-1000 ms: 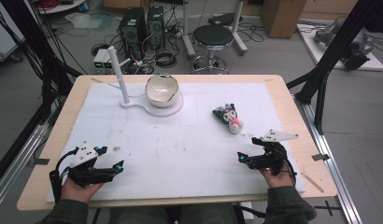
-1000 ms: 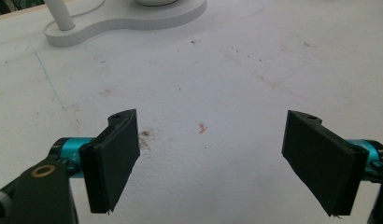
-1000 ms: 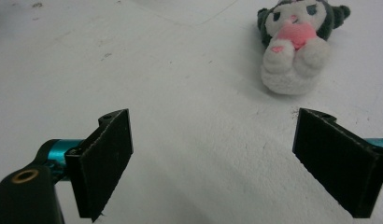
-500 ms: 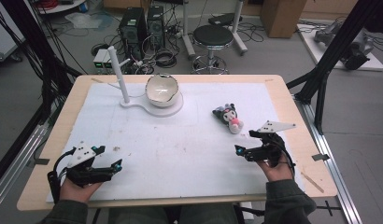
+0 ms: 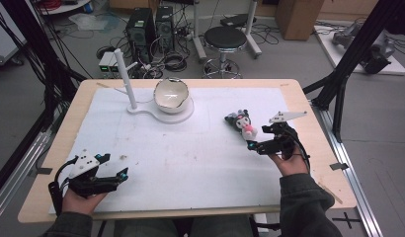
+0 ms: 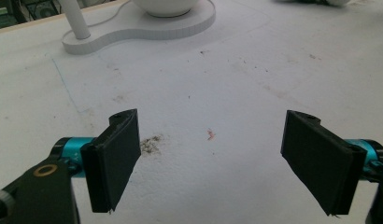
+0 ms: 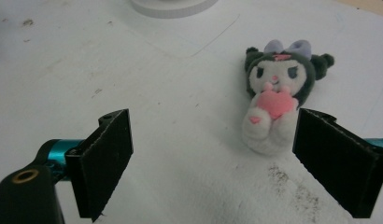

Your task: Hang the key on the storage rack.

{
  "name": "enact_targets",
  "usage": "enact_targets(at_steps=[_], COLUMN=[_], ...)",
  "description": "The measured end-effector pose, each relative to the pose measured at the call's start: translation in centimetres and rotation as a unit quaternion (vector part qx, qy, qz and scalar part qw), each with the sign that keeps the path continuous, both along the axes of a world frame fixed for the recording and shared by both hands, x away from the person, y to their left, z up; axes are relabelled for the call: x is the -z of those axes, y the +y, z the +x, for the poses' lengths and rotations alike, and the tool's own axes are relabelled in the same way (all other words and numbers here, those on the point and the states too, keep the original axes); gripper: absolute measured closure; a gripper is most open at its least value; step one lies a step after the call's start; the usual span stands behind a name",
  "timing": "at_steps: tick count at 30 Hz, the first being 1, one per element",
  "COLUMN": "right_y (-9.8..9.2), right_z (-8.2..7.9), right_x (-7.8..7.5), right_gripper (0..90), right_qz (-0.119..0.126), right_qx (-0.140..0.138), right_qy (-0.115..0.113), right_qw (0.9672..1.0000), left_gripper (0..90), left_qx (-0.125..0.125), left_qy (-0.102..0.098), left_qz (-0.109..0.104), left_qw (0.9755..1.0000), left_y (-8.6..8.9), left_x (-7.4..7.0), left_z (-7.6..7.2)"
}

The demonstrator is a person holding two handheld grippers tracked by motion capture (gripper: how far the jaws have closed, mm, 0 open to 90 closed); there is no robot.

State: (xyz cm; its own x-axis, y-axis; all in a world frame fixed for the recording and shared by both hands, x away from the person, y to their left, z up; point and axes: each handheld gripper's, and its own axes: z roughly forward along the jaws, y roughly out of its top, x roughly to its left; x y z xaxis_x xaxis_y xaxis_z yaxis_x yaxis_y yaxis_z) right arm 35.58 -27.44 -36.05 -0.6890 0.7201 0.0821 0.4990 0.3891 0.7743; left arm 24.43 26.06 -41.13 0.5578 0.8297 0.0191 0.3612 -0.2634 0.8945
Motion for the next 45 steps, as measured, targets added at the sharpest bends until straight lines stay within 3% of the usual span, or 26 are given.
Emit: enact_targets(at_steps=[16,21,27,32,36,45], right_y=[1.5,1.6,2.1,2.5,3.1,3.7], right_z=[5.1,6.4,8.1,9.2,10.1,11.0], right_x=[-1.8,-2.1,-2.6,-2.0,-0.8,0.8], right_gripper=[11.7,11.6,11.7,15.0,15.6,18.6], right_qz=[-0.051,-0.041,-0.055,-0.064,-0.083,-0.102], right_qx=[0.023,0.029,0.034,0.039,0.045,0.052], right_qy=[0.033,0.048,0.057,0.067,0.084,0.098], right_qw=[0.9979,0.9976,0.9963,0.995,0.992,0.9886], left_gripper=[20.1,20.1,20.1,20.1,20.1,20.1], left_qx=[0.003,0.004,0.003,0.003,0.003,0.004], left_qy=[0.001,0.0,0.0,0.002,0.001,0.001], left_qz=[0.0,0.003,-0.001,0.001,0.0,0.003], left_qw=[1.0,1.0,1.0,1.0,1.0,1.0], left_y=[-0.1,-0.1,-0.1,0.0,-0.1,0.0], left_x=[0.0,0.0,0.0,0.0,0.1,0.1], left_z=[0.2,0.3,0.3,0.3,0.3,0.3])
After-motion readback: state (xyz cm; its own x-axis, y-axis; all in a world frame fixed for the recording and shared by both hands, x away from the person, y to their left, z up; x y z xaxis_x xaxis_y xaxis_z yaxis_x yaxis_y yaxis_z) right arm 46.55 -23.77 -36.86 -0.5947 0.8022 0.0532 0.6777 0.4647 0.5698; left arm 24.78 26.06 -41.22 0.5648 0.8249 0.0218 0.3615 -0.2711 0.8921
